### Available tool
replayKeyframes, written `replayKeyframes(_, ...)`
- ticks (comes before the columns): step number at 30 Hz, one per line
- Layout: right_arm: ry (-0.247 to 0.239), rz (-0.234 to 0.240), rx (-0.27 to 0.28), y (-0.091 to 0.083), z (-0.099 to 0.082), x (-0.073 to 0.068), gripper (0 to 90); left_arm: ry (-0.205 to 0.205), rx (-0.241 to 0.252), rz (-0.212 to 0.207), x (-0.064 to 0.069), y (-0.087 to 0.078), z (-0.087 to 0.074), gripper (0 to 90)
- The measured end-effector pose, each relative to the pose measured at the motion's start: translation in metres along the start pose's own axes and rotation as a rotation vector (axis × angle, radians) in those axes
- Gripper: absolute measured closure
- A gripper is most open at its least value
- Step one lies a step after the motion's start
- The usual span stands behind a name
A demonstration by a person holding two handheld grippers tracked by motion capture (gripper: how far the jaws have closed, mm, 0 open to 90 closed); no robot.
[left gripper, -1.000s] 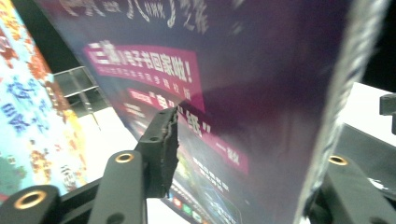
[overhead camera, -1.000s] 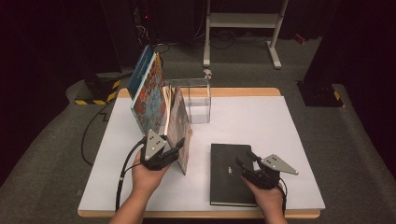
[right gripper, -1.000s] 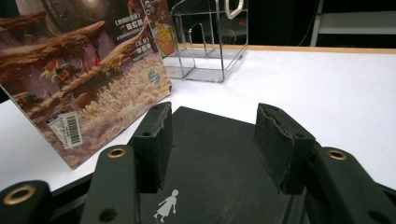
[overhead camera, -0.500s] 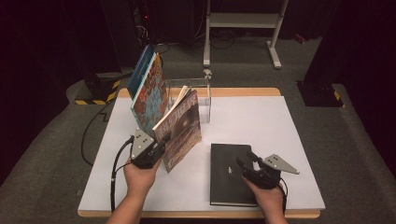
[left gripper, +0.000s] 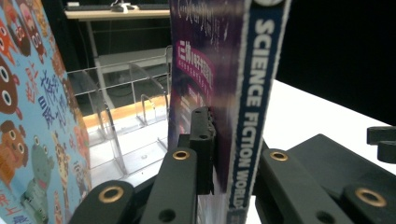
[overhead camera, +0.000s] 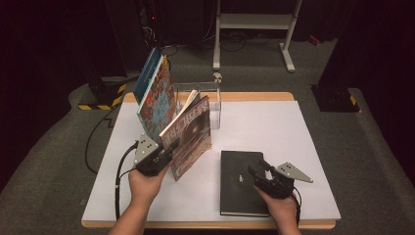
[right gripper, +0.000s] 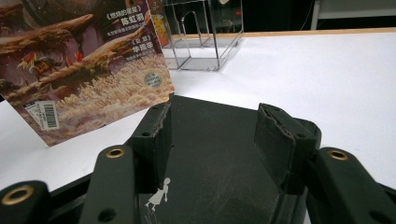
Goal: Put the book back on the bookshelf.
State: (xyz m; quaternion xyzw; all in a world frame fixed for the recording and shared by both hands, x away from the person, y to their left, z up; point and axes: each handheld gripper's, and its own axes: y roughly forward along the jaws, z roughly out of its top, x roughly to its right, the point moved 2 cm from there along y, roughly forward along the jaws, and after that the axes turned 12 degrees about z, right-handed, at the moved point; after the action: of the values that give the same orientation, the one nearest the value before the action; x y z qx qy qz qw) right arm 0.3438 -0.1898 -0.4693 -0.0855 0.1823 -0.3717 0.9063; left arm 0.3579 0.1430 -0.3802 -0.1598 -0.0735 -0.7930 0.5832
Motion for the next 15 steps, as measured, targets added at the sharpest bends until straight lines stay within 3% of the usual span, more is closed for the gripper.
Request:
replayKeyframes(8,0.000,-0.003,0.002,-0.0009,0.0001,0.0006,45.5,0.038,-0.003,-0.014,0.0020,0.0020,-0.0002,79.4)
replayKeyframes(12,-0.003,-0.005,-0.002,-0.0006,-0.0003,0.0010,45.4,-0.003,-0.016,-0.027,0.0006,0.0060,0.0023,79.3)
replayKeyframes(15,-0.002,-0.008,-0.002,-0.0007,-0.0005,0.0020,45.4,0.003,-0.031,-0.034,0.0016,0.0098,0.0036,78.7)
